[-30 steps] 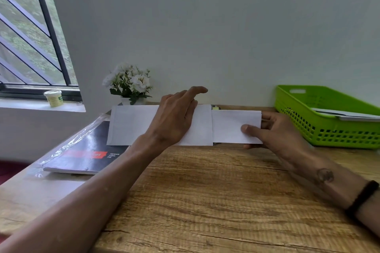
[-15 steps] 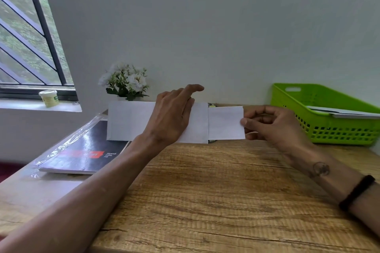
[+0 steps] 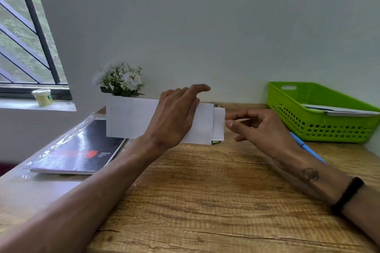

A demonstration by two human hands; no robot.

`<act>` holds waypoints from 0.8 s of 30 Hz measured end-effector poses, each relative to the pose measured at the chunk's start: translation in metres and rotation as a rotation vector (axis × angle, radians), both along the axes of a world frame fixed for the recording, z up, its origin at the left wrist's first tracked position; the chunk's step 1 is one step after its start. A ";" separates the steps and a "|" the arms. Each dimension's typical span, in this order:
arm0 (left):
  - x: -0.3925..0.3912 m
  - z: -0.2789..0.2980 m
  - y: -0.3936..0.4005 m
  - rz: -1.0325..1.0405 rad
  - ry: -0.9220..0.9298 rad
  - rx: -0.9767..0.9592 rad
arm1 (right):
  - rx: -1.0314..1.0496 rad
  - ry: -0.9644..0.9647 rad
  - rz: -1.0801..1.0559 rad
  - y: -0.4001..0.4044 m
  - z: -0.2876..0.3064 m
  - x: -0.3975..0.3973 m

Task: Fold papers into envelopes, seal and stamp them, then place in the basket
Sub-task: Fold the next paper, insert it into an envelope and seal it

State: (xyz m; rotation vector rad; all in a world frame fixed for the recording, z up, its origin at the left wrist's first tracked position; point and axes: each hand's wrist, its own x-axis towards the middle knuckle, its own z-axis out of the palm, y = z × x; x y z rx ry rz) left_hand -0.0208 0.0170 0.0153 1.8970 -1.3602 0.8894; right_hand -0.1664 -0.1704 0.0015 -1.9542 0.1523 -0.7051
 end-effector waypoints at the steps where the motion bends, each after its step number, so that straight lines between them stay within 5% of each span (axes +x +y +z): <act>1: 0.000 0.000 0.000 0.001 0.001 -0.002 | 0.002 0.002 0.021 0.001 0.000 -0.001; 11: -0.011 0.001 -0.001 -0.014 0.000 -0.019 | -0.116 0.061 0.098 0.011 0.003 -0.004; 24: -0.023 0.004 -0.004 -0.051 -0.033 -0.096 | 0.181 0.096 0.303 0.013 0.003 -0.006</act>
